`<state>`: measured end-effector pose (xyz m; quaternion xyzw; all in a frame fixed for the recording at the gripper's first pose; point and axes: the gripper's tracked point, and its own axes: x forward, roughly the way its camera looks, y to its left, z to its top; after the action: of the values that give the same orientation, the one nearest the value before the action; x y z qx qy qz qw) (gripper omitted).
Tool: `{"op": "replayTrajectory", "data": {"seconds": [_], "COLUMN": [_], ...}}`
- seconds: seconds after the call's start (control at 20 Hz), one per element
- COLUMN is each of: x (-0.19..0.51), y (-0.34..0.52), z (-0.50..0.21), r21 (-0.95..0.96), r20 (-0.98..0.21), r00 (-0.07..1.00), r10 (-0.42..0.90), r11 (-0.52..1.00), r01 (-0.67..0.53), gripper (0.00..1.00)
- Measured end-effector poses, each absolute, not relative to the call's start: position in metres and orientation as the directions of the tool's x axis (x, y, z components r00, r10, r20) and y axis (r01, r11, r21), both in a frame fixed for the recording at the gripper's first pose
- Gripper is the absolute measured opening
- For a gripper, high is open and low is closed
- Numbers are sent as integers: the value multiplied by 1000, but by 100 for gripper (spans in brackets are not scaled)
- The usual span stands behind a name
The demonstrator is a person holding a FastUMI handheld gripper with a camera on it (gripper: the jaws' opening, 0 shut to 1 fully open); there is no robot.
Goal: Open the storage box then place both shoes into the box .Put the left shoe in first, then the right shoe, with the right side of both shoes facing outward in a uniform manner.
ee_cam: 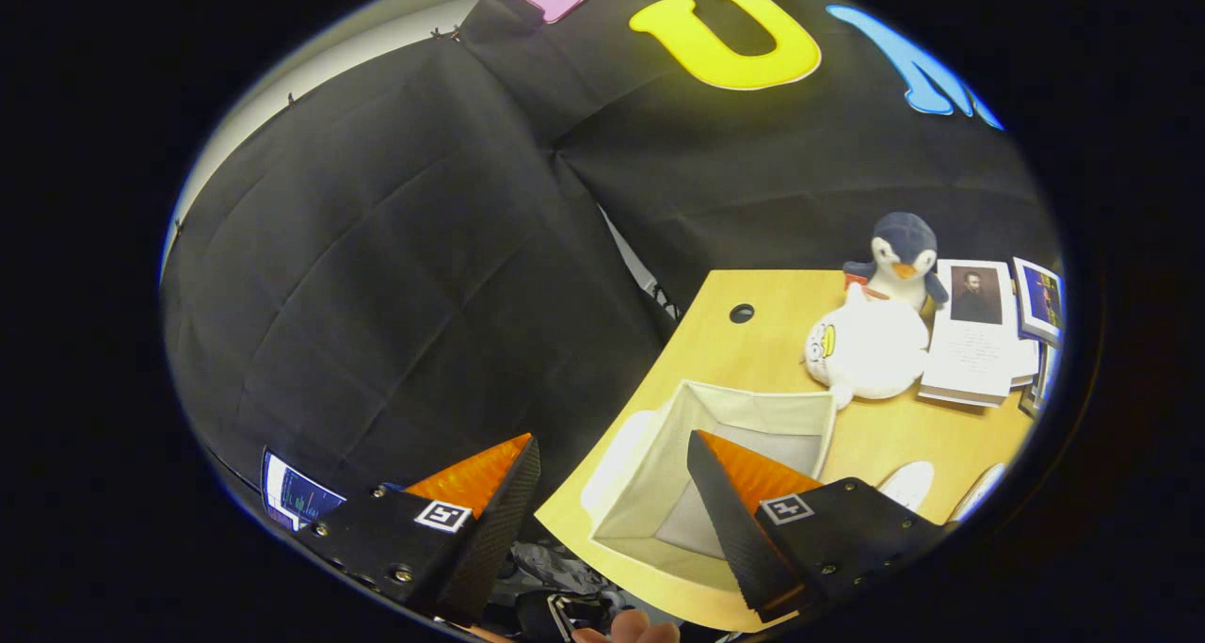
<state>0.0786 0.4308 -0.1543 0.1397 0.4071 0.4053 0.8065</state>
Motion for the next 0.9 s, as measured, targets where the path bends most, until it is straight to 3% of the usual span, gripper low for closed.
{"op": "replayTrajectory", "data": {"seconds": [0.4,0.9], "x": [93,84], "y": [343,249], "z": [-189,-276], "r21": [521,480], "r20": [-604,-761], "r00": [408,350], "r10": [685,547], "r11": [727,836], "r01": [-448,-264], "gripper": [96,96]}}
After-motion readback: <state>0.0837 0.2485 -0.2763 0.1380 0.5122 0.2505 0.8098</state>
